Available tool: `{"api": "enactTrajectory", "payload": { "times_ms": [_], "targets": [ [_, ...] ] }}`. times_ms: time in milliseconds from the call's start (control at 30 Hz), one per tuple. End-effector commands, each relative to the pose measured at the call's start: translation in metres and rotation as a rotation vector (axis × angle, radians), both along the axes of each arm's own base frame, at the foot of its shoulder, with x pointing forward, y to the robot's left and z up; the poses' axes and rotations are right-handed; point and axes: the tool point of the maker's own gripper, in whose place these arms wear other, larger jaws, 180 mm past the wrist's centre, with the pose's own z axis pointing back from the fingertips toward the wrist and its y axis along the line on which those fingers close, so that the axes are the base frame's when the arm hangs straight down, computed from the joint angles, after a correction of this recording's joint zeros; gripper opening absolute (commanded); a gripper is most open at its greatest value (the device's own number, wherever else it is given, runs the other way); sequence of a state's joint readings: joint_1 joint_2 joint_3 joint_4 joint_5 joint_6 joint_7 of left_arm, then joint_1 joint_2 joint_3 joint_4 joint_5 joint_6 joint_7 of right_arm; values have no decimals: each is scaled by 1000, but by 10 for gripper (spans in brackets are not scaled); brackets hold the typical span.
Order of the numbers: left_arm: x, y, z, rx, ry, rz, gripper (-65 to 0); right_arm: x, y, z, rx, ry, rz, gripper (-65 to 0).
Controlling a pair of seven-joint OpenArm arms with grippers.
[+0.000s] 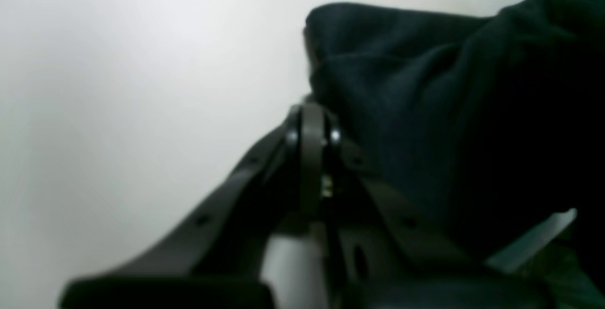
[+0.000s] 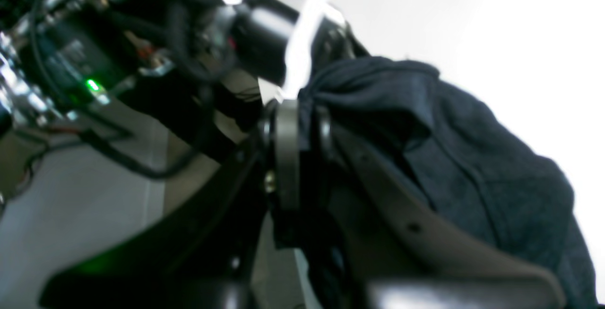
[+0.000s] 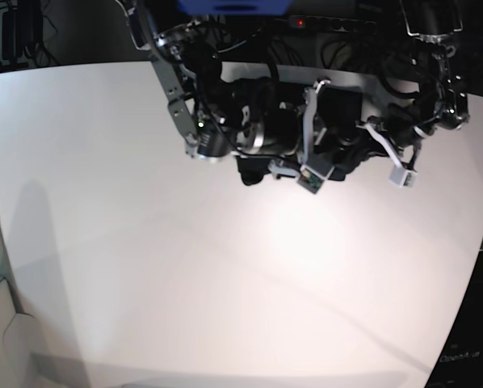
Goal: Fold the T-shirt properly
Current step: 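Fold the band end with the right gripper over onto the left-folded section, then press and tuck the folded bundle with both grippers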
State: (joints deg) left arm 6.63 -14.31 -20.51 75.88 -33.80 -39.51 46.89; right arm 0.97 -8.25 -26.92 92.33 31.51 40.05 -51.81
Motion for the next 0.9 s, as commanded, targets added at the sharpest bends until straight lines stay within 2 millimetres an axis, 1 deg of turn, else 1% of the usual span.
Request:
{"api": "enactTrajectory", "payload": {
  "times_ms": [0, 100, 167, 233, 300, 367, 467, 567, 633, 767, 867],
  "targets": [
    [3, 2, 2, 17, -8, -12, -650, 6, 7, 20, 68, -27, -7, -650],
    [3, -2, -1, 29, 0, -21, -650, 10, 7, 24, 68, -44, -7, -650],
    [1, -2, -3, 32, 6, -22, -650, 10, 7, 24, 68, -43, -4, -650],
    [-1, -2, -4, 33, 10, -23, -650, 6, 11, 30, 98, -32, 11, -650],
    [0, -2, -3, 33, 7, -25, -650, 11, 14, 44, 148, -41, 20, -650],
    [2, -2, -2, 33, 3, -25, -650, 14, 17, 53, 199, -19, 31, -650],
    [3, -2, -1, 29, 0, -24, -650, 8, 24, 54, 227, 15, 65, -650],
    [-1, -1, -3, 33, 18, -26, -650, -2, 35, 52, 228, 21, 110, -650],
    [-1, -1, -3, 39, 25, -34, -650, -3, 39, 54, 250, 26, 108, -650],
    [0, -2, 3, 48, 10, -41, -650, -4, 39, 51, 257, 41, 101, -650],
    [4, -2, 11, 57, -17, -49, -650, -5, 39, 50, 252, 42, 104, -650]
  ]
}}
